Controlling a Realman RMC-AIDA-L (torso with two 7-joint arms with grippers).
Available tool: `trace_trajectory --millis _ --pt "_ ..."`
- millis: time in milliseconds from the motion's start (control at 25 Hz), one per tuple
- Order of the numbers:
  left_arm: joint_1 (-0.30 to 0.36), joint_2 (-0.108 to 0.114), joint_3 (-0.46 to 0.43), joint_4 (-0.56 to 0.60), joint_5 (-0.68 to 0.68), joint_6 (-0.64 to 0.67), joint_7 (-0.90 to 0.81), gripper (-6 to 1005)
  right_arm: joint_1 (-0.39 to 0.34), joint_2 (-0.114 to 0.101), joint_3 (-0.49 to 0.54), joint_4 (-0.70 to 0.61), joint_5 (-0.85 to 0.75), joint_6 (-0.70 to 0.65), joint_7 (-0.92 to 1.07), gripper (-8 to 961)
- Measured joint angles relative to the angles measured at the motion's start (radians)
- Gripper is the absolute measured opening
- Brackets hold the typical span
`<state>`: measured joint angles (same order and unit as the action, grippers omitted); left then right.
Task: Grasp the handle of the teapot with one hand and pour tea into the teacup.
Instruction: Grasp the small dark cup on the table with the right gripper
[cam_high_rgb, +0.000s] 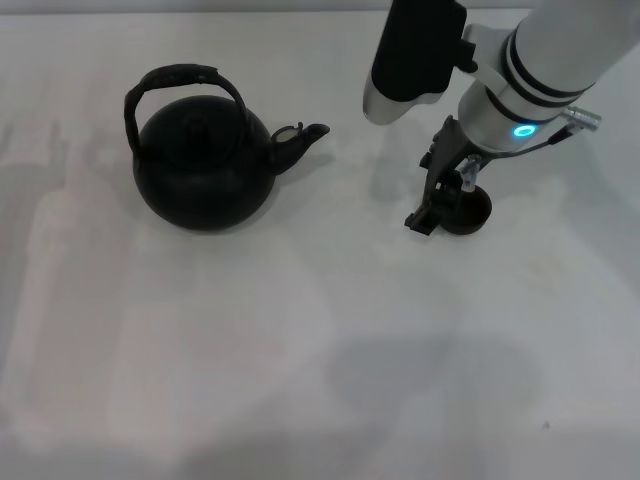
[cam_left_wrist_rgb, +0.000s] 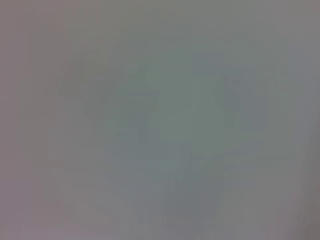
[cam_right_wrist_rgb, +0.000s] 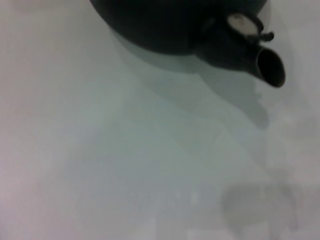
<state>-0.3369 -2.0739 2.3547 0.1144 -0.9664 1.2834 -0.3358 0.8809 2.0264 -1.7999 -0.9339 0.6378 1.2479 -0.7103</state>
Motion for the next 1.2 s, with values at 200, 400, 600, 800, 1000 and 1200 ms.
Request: trace_trajectory --millis 200,400,600,800,1000,1200 --pt "-0.002 0.0 0.0 0.002 0.0 -0.001 0.0 592 0.002 0.0 -0.009 0.015 -0.014 0.006 0.011 855" --pt "-0.002 -0.001 0.0 0.005 0.0 -0.001 0.0 592 -0.009 -0.002 -0.009 0.016 -0.052 0.014 0.031 854" --pt "-0.004 -0.002 0.0 0.006 0.0 -0.001 0.0 592 -0.019 -0.005 -0.006 0.017 -0.063 0.031 0.032 852" --pt "-0.004 -0.002 0.0 0.007 0.0 0.002 0.0 592 -0.025 -0.006 0.0 0.017 -0.076 0.042 0.035 850" --pt "-0.004 -0.002 0.0 0.007 0.0 0.002 0.0 592 -0.017 -0.007 0.002 0.009 -0.079 0.07 0.046 849" --pt "-0.005 0.0 0.0 0.007 0.0 0.002 0.0 592 0.01 -0.003 0.002 -0.023 -0.076 0.085 0.046 779"
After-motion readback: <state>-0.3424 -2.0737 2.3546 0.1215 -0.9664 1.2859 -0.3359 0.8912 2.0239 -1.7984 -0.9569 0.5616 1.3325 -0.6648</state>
